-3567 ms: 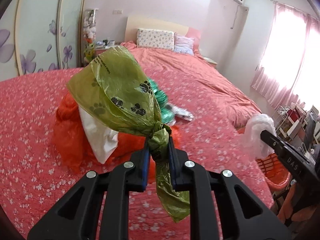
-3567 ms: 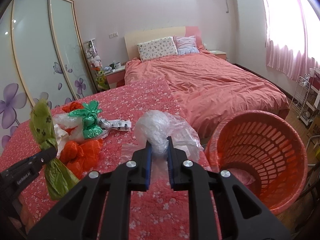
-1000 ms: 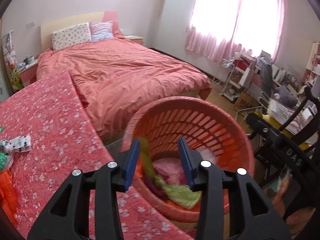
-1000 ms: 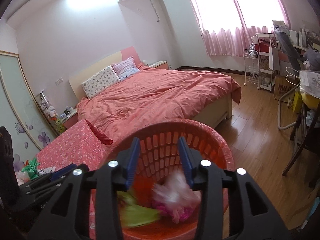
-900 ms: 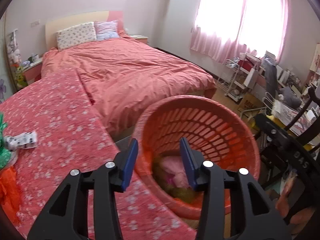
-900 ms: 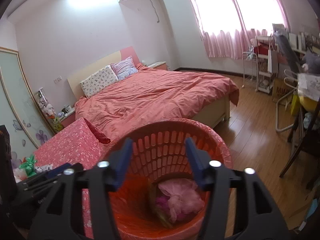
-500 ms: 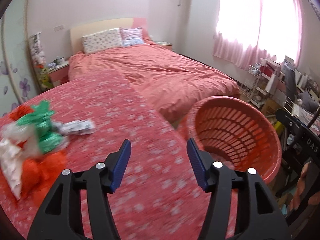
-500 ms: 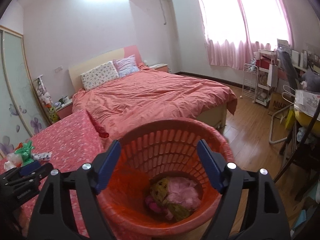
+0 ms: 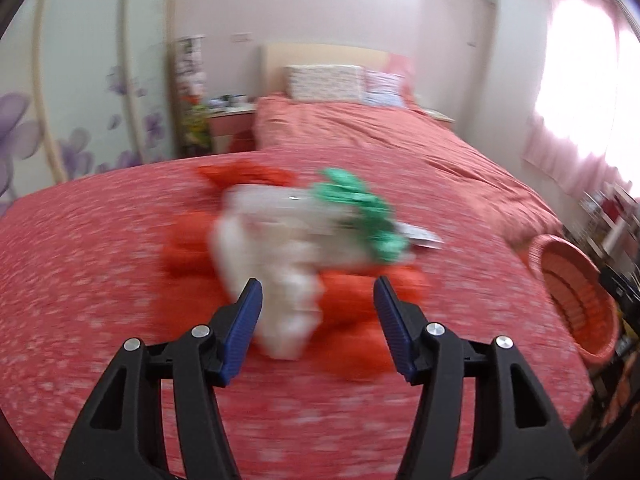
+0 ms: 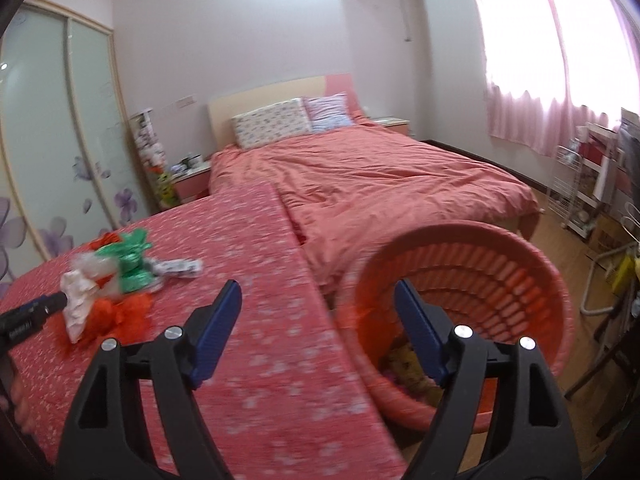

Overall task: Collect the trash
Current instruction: 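Grasp the red plastic bag with the left tool while the right tool returns to the pile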

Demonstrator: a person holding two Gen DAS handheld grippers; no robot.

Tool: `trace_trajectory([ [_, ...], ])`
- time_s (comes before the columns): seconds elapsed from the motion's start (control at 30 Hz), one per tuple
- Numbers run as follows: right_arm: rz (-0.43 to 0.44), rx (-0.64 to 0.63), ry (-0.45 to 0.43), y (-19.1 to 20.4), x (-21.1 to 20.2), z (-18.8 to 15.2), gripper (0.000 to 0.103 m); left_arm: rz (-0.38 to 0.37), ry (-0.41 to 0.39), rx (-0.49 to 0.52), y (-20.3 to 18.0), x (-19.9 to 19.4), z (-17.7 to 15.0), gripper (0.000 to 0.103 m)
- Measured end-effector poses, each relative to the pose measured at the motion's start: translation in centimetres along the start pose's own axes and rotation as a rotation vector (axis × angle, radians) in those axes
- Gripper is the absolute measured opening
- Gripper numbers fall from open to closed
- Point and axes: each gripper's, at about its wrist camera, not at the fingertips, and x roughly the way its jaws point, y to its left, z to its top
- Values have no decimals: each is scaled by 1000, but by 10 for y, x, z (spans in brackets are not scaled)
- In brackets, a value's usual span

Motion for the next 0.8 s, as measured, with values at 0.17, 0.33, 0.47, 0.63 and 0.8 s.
trace_trajectory([
  [0.17,40,-34,16,34,1,-6,77,72,8,-73,59,13,0,58],
  [0.33,57,-86,38,64,5,-10,77,50,76,-163,91,39,-2,58],
  [0.47,59,-128,50,82,8,-12,77,-14,100,-196,97,52,-1,58],
  [0.63,71,-159,66,102,12,-15,77,-32,151,-177,88,75,-2,48],
  [0.8,107,-188,72,125,10,-16,77,-43,147,-193,96,69,-4,15],
])
